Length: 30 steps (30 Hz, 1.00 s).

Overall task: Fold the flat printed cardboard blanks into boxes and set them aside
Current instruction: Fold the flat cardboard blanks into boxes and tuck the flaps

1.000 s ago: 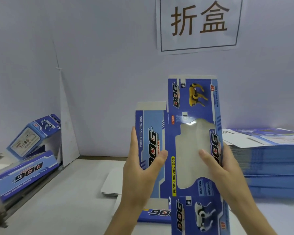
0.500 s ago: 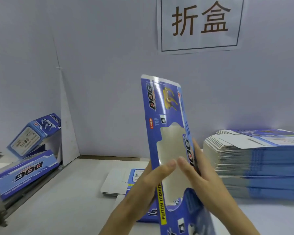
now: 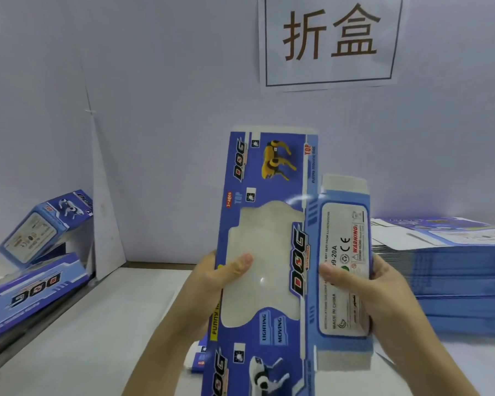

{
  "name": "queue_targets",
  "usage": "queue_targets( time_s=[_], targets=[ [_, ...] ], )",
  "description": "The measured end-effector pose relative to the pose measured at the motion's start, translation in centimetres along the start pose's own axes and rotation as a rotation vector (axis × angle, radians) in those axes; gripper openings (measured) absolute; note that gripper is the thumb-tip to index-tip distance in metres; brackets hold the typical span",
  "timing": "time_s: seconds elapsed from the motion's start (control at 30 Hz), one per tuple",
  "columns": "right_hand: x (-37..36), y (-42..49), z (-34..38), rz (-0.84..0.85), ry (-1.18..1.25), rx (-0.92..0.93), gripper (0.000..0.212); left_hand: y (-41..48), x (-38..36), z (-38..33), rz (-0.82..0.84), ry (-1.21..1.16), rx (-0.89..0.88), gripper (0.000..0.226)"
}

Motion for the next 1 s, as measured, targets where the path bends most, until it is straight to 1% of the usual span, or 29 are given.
queue_targets(
  time_s=[0.13,0.2,0.27,0.37,0.47,0.6,0.73,0.83,0.9,1.0],
  targets=[
    [-0.4,0.0,0.3,0.074,0.044,0.034,0.043,0.2,0.0,-0.2,-0.018,0.023,-0.056,0.048],
    [-0.2,0.2,0.1,0.065,0.101,0.028,0.036,0.2,0.0,-0.1,-0.038,0.010,-0.063,0.050],
    [-0.1,0.2,0.0,0.055,0.137,0.023,0.035,0.1,0.0,0.0,-0.045,0.015,-0.084,0.053],
    [-0.1,0.0,0.5,0.077,0.126,0.037,0.033,0.0,0.0,0.1,-0.051,0.016,-0.095,0.049],
    [0.0,-0.1,0.8,0.081,0.121,0.044,0.030,0.1,0.0,0.2,-0.042,0.000,-0.082,0.054],
    [0.0,-0.3,1.1,0.073,0.090,0.066,0.031,0.1,-0.1,0.5,-0.038,-0.025,-0.063,0.049],
    [0.3,-0.2,1.0,0.046,0.086,0.066,0.027,0.2,-0.5,0.9,-0.042,-0.042,-0.029,0.048],
    [0.2,-0.3,1.0,0.033,0.088,0.078,0.030,0.2,-0.5,0.9,-0.060,-0.070,-0.001,0.050],
    [0.1,-0.1,0.8,0.056,0.062,0.089,0.033,0.3,-0.4,1.1,-0.048,-0.070,0.007,0.052],
    [0.3,-0.1,0.3,0.089,0.079,0.039,0.039,0.2,-0.3,1.0,-0.049,-0.043,0.009,0.059]
  ],
)
Point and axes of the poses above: each hand's wrist, its own y-axis towards the middle knuckle, its own x-axis out of the back of the hand, z = x × y, the point moved 2 cm from there along y, towards the middle knuckle, and after that the axes turned 14 degrees about -z, right-handed, at the moved point
